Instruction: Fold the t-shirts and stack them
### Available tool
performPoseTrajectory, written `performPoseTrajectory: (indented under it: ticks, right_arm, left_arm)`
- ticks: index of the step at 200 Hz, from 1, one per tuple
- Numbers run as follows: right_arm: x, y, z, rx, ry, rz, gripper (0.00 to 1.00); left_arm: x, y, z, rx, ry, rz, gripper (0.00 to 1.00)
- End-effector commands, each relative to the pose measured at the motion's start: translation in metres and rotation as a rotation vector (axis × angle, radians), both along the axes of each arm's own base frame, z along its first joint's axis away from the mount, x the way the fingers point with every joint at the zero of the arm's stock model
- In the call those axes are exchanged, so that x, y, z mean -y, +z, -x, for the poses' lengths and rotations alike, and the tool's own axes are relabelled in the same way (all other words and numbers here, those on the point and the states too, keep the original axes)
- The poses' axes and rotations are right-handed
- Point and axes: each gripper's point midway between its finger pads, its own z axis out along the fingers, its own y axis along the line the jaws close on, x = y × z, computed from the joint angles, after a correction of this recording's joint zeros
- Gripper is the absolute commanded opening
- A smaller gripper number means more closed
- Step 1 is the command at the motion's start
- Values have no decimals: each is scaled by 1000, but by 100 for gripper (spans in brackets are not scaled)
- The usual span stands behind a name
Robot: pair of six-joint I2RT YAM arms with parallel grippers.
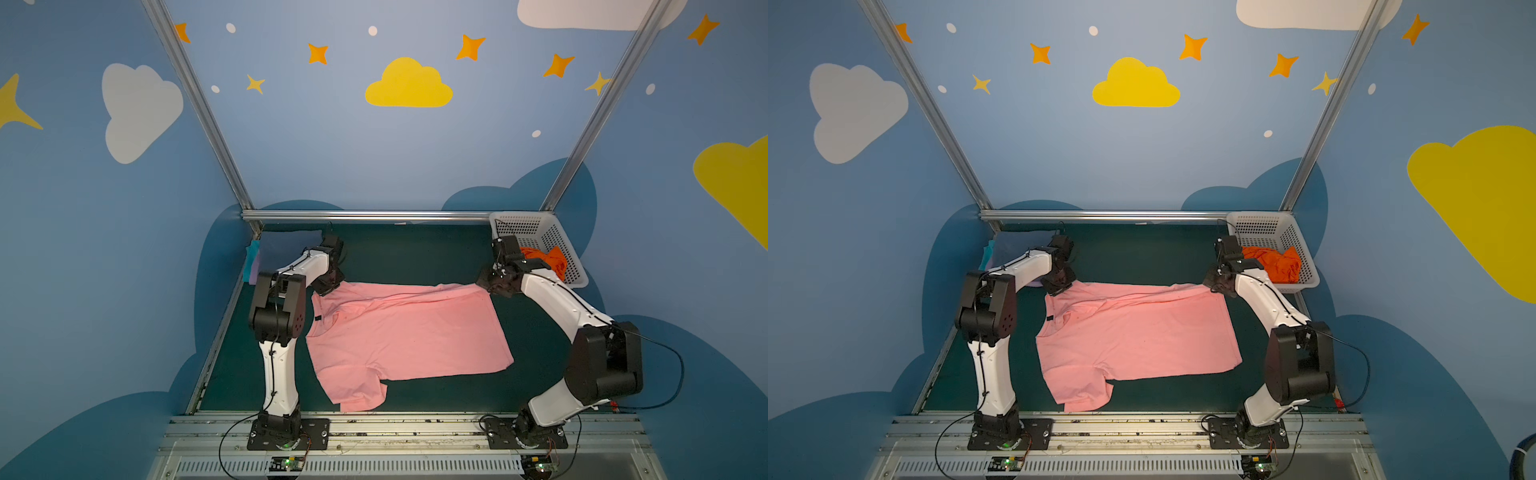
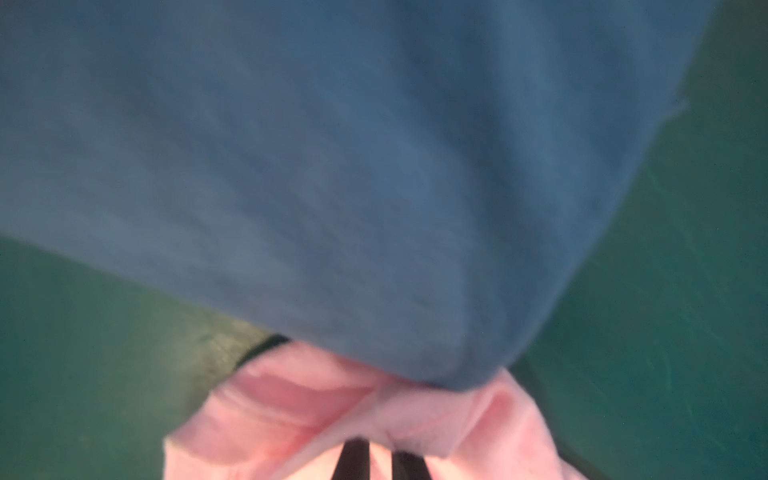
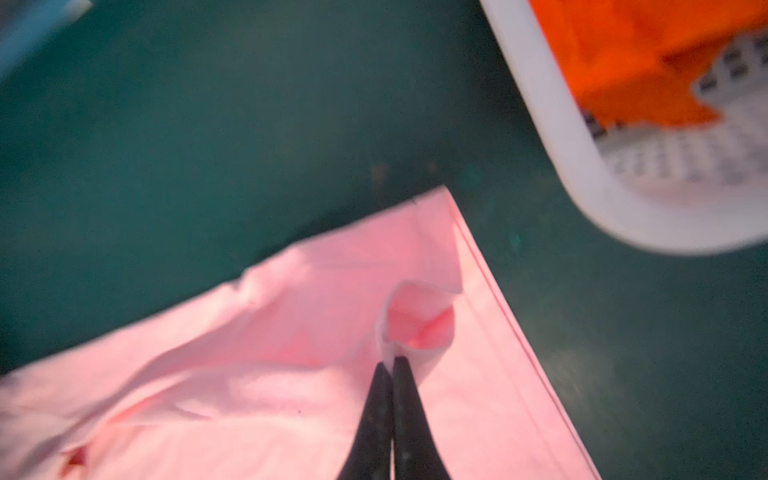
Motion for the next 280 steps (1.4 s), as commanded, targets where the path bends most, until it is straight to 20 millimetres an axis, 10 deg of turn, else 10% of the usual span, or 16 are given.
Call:
performPoseTrajectory:
  ticks: [1, 25, 58, 92, 129, 280]
  right_arm:
    - [23, -27, 29, -42, -90, -20, 13]
    - [42, -53, 61, -116, -162, -64, 39]
    - [60, -51, 74, -100, -228, -129, 44]
    - [57, -29, 60, -51, -197, -148, 41]
    - [31, -36, 42, -84, -127, -225, 13]
    - [15, -84, -19, -208, -63, -177, 38]
  left_arm:
    - [-26, -19, 27, -99, 50, -34, 13]
    - [-29, -14, 27, -94, 57, -28, 13]
    - [-26, -8, 31, -91, 57, -14, 13]
    - [-11, 3, 36, -72, 29, -2, 14]
    - [14, 9, 44, -66, -30, -9, 17]
    - [8, -9, 60, -126, -46, -64, 17]
